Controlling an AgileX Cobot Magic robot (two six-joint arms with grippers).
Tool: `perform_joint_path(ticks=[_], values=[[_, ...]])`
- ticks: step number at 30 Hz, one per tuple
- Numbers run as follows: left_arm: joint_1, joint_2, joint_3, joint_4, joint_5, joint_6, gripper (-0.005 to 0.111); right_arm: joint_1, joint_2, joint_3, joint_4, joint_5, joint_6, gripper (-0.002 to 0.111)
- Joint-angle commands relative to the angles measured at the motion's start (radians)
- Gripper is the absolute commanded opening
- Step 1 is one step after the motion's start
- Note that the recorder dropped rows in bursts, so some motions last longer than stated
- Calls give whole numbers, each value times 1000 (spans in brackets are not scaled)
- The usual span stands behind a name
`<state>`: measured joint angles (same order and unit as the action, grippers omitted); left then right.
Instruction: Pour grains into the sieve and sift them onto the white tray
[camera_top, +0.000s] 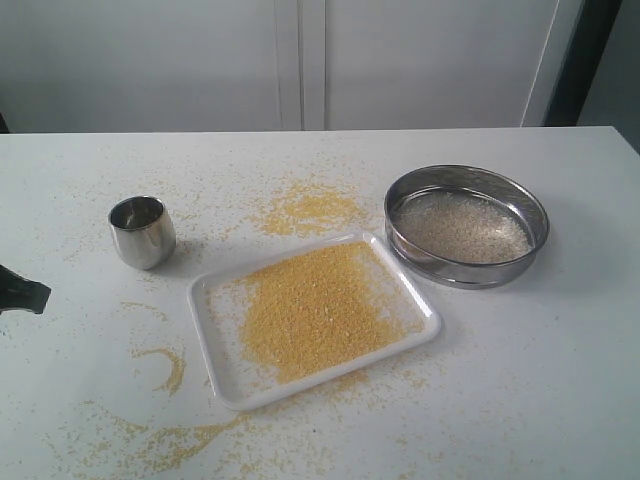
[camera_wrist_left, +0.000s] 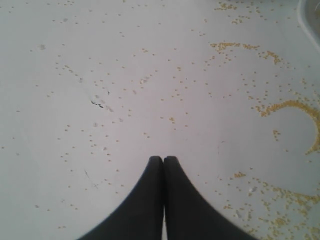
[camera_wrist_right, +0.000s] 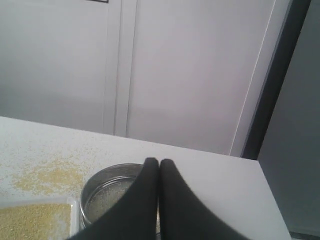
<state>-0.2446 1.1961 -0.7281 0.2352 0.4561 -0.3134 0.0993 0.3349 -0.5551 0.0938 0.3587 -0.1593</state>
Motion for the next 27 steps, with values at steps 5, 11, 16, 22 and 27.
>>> perform_joint_path(ticks=[5,11,16,22,27], values=[[3,-10,6,5,7,0,0,0,-99,45,10,8,34,0],[3,-10,6,5,7,0,0,0,-99,71,10,6,69,0],[3,-10,6,5,7,0,0,0,-139,115,-15,-5,106,0],[3,-10,6,5,7,0,0,0,-193,191,-24,-10,137,0],[3,-10,6,5,7,0,0,0,-231,277,-32,-38,137,0]])
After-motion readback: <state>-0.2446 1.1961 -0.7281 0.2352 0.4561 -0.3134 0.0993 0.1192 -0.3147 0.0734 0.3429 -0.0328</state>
